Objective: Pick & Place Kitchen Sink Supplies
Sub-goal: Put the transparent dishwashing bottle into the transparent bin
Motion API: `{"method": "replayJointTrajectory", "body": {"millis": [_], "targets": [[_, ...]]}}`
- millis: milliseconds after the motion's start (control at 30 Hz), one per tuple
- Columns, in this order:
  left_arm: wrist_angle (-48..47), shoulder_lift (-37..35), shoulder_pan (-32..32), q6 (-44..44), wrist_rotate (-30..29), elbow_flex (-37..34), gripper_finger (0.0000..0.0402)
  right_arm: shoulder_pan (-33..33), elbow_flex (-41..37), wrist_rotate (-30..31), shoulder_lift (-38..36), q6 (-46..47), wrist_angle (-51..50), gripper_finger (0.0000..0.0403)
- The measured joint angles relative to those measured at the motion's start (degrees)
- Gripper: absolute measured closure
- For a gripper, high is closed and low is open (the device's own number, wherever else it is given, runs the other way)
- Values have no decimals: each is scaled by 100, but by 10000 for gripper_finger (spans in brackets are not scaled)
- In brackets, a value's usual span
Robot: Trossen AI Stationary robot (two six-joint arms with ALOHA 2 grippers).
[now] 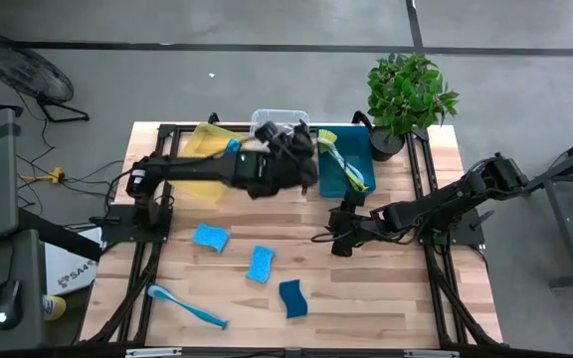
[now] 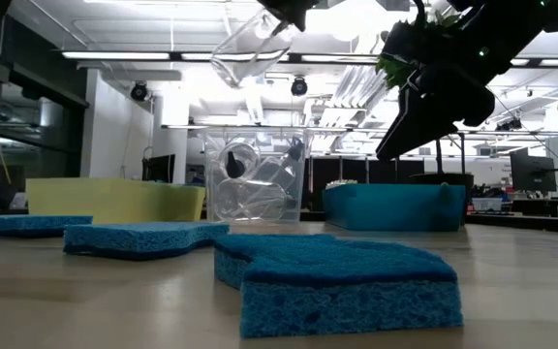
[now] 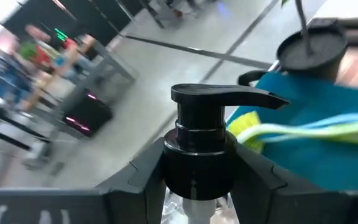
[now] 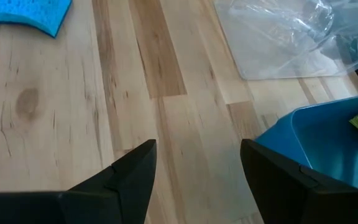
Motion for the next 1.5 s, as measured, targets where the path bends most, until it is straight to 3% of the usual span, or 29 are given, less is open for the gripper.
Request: {"method": "replayJointTrajectory", "body": {"millis": [133, 733, 967, 1133, 1267, 1500], "targets": [[152, -2, 429, -250, 756, 322, 266, 0, 0, -2, 0, 9, -1, 176], [310, 4, 2207, -1242, 4420, 313, 267, 0, 0, 4, 0, 90, -59, 176], [335, 4, 2608, -1382, 4899, 300, 268, 0, 0, -4, 0, 134, -78, 176], [344, 42, 3000, -1627, 6202, 300, 268, 0, 0, 15, 0, 247, -80, 176], [233, 90, 3118, -1806, 6073, 283, 268, 0, 0, 11, 0, 246, -80, 176], [274, 249, 3082, -2374, 5347, 287, 267, 2, 0, -9, 0, 380, -76, 176]]}}
